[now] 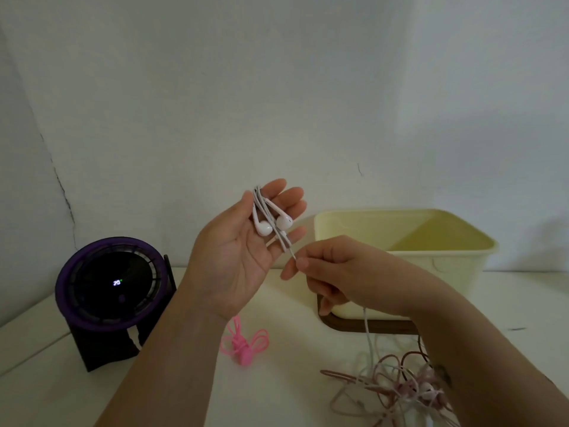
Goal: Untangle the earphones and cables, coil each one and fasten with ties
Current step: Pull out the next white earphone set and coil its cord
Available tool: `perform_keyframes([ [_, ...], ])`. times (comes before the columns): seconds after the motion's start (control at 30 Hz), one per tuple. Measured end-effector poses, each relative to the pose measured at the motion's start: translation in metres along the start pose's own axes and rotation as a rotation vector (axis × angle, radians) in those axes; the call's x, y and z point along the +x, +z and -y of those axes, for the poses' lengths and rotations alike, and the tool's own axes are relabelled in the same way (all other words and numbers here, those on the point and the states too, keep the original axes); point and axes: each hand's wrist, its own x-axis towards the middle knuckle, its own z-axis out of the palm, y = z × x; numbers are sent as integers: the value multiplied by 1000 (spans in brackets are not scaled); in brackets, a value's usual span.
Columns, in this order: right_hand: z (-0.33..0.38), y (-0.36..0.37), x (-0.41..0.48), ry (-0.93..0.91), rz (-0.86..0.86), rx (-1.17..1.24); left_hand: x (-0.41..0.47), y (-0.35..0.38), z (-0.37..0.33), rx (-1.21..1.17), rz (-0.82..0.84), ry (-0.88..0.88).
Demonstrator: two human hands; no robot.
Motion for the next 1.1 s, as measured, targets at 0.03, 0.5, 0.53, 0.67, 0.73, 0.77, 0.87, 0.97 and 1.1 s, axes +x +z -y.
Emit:
perform_keyframes([
  [0.03, 0, -1, -2, 19, 30, 0, 0, -1, 0, 74, -1, 10],
  [0.5, 14, -18, -13, -149, -401, -130, -10, -15, 6, 674, 271, -209],
  [0.53, 12, -17, -10, -146, -429, -104, -11, -14, 4, 579, 296, -250],
  [0.67, 2, -10, 0, -151, -418, -46, -7, -14, -2, 105, 464, -302],
  [0.73, -1, -5, 3, -132, -365, -112, -5, -11, -7, -158, 439, -235],
  [0.77, -1, -3, 3, -116, -327, -163, -3, -8, -9, -202, 376, -188],
  [0.87, 0, 5, 3, -69, -176, -307, -2, -3, -8, -44, 63, -49],
  [0.97, 6, 7, -2, -65, -111, -417, -2, 0, 0, 358, -5, 86],
  [1.1, 18, -2, -14, -109, -143, -486, -6, -4, 6, 926, 10, 142],
])
